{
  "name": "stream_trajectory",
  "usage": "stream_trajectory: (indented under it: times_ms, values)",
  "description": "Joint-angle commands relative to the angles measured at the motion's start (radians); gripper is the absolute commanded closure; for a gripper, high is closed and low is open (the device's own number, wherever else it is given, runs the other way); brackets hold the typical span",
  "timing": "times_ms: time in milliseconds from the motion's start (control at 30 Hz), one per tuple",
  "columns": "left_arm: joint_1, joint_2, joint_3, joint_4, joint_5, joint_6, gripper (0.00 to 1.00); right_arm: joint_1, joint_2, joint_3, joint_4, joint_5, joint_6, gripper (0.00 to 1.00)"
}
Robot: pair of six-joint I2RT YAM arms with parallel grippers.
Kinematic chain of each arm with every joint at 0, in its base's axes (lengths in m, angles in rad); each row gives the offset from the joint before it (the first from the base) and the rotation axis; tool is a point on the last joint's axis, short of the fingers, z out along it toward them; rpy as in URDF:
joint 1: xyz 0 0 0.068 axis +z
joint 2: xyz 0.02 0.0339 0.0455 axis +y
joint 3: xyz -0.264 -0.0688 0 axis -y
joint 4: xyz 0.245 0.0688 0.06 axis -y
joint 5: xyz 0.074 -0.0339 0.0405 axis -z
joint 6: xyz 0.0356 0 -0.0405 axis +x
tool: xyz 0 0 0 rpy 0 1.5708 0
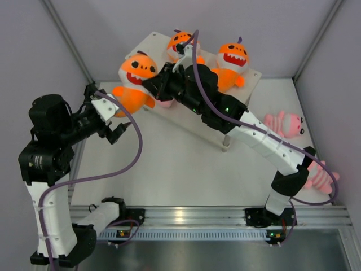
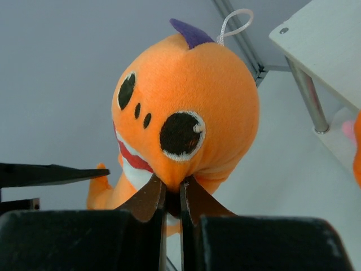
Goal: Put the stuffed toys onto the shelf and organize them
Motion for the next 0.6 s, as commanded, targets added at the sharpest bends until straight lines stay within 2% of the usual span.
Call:
stream_trajectory:
  times_ms: [0, 67, 100, 167, 200, 233, 267, 300, 333, 433, 567]
  values:
    - [-0.004, 0.032, -0.044, 0.051, -0.032, 0.08, 0.01, 0.018, 0.013, 0.075, 0.056, -0.076, 0.008, 1.0]
    - [-0.004, 0.038, -0.051, 0.056, -0.054, 0.101, 0.1, 0.018, 0.009, 0.072, 0.06, -0.085, 0.01, 1.0]
    - [-0.004, 0.049, -0.045, 0.056, -0.055, 0.105, 0.31, 0.018, 0.004, 0.061, 0.063, -0.087, 0.008, 1.0]
    - [-0.004, 0.06, -0.037, 0.059, -0.045, 0.105, 0.52, 0.02, -0.007, 0.052, 0.08, -0.088, -0.001, 1.0]
    - [-0.004, 0.072, -0.023, 0.061, -0.04, 0.102, 0.86, 0.018, -0.008, 0.052, 0.083, -0.091, -0.01, 1.0]
    - [-0.004, 0.076, -0.02, 0.073, -0.037, 0.091, 1.0, 0.016, -0.008, 0.056, 0.085, -0.09, -0.021, 1.0]
    - [-0.004, 0.083, -0.019, 0.093, -0.041, 0.042, 1.0, 0.016, -0.008, 0.061, 0.073, -0.088, -0.045, 1.0]
    - [-0.004, 0.09, -0.015, 0.128, -0.032, 0.022, 1.0, 0.009, -0.011, 0.071, 0.068, -0.081, -0.059, 0.94]
    - [-0.004, 0.093, -0.008, 0.148, -0.029, -0.03, 1.0, 0.004, -0.016, 0.073, 0.06, -0.076, -0.073, 0.74]
    - [-0.004, 0.121, 0.02, 0.266, -0.061, -0.201, 1.0, -0.032, -0.059, 0.067, 0.022, -0.058, -0.145, 0.54]
    - [-0.004, 0.185, 0.098, 0.375, -0.146, -0.377, 1.0, -0.102, -0.199, -0.003, -0.01, -0.012, -0.202, 0.44]
